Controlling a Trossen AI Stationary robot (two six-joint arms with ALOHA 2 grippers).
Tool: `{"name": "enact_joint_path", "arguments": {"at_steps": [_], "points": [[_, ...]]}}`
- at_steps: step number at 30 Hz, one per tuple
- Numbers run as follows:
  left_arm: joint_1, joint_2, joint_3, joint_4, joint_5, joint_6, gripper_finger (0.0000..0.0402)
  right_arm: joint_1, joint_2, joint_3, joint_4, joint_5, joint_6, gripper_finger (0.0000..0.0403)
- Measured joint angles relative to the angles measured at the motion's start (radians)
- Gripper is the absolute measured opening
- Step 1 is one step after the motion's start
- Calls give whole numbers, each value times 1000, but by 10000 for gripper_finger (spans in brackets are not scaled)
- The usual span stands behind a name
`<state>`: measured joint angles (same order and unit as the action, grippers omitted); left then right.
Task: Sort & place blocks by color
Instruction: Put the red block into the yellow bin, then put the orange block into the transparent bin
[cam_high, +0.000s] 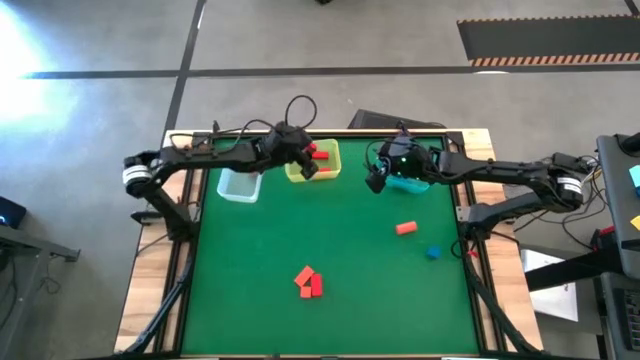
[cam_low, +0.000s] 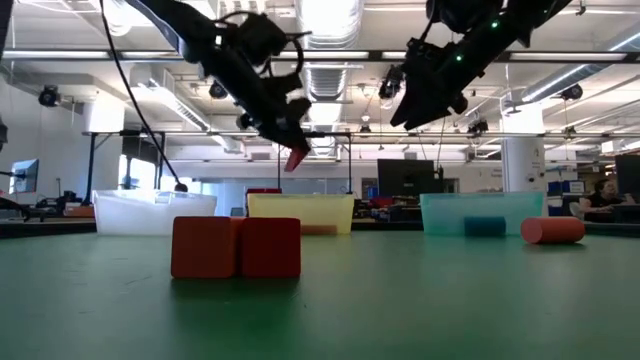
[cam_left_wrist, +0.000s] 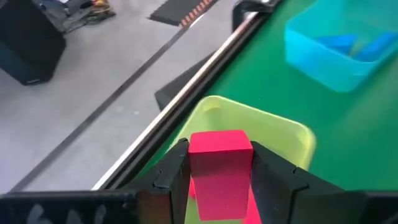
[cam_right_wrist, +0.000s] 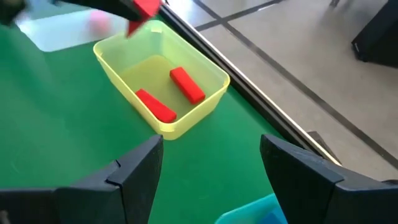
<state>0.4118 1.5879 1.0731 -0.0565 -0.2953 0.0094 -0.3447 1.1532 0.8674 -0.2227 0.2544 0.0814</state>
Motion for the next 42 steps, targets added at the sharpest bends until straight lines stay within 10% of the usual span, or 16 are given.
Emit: {"name": "enact_joint_path", "arguments": {"at_steps": [18,32,42], "points": [[49,78,-2,24,-1,-4,186,0,-39,-51,3,-1,47,258],[-128,-16,-7,24,4,93,188,48,-1,-55,-83,-83,152,258],[-222,-102,-68,29,5,102,189,145,-5,-5,-374,-316,197,258]]}}
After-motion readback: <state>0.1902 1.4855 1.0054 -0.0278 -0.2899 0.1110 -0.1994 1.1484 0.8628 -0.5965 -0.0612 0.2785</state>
